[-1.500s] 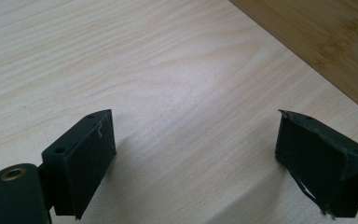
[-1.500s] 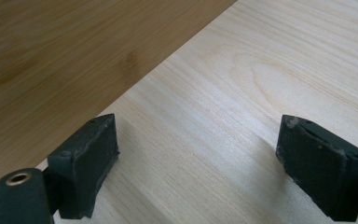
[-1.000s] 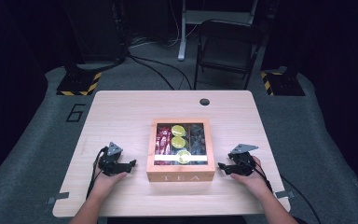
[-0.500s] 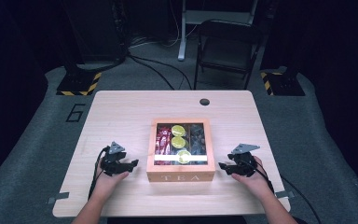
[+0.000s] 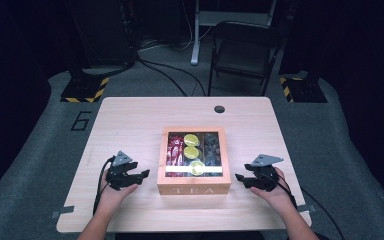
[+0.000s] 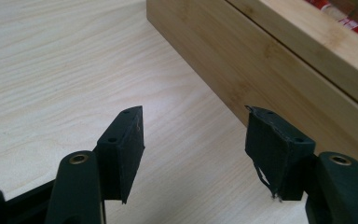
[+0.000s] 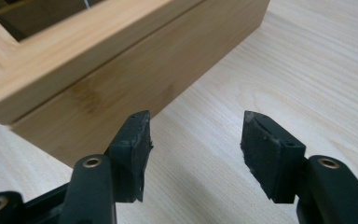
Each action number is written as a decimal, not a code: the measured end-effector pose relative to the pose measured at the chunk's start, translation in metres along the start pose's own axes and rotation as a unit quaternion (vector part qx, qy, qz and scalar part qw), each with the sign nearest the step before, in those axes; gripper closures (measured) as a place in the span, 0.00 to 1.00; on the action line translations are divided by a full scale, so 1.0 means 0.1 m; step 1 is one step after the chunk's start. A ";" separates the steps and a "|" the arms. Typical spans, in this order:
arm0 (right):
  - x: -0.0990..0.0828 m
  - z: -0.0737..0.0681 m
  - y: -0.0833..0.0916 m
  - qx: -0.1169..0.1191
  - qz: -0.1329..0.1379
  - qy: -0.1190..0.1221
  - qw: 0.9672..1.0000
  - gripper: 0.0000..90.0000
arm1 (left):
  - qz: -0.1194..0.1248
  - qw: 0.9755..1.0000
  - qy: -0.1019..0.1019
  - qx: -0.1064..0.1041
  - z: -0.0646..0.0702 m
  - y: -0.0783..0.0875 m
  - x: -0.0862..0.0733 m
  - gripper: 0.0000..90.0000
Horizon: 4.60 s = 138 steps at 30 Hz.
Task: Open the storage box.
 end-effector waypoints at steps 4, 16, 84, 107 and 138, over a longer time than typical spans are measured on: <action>0.04 -0.05 0.05 0.001 0.013 0.014 1.000 0.49 | 0.007 1.000 0.022 -0.014 0.01 0.06 0.04 0.41; 0.23 -0.27 0.16 0.009 0.024 0.045 0.999 0.48 | 0.025 1.000 0.014 -0.012 0.08 0.25 0.19 0.42; 0.28 -0.63 -0.12 0.050 0.010 0.072 0.996 0.30 | 0.019 0.994 -0.095 -0.059 0.81 0.26 0.02 0.35; 0.21 -0.59 -0.15 0.068 -0.013 0.057 0.996 0.37 | 0.022 0.993 -0.103 -0.055 0.83 0.26 0.02 0.37; 0.43 -0.59 0.02 0.032 0.071 0.053 0.996 0.48 | 0.089 0.993 -0.079 -0.028 0.77 0.46 0.29 0.43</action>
Point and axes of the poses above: each handheld gripper's, and its own axes: y roughly backward along the jaws, x roughly out of its top, z roughly to its right, the point moved 7 cm from there along -y, roughly forward along the jaws, and after that the axes turned 15 degrees about x, right-handed, at the moved point
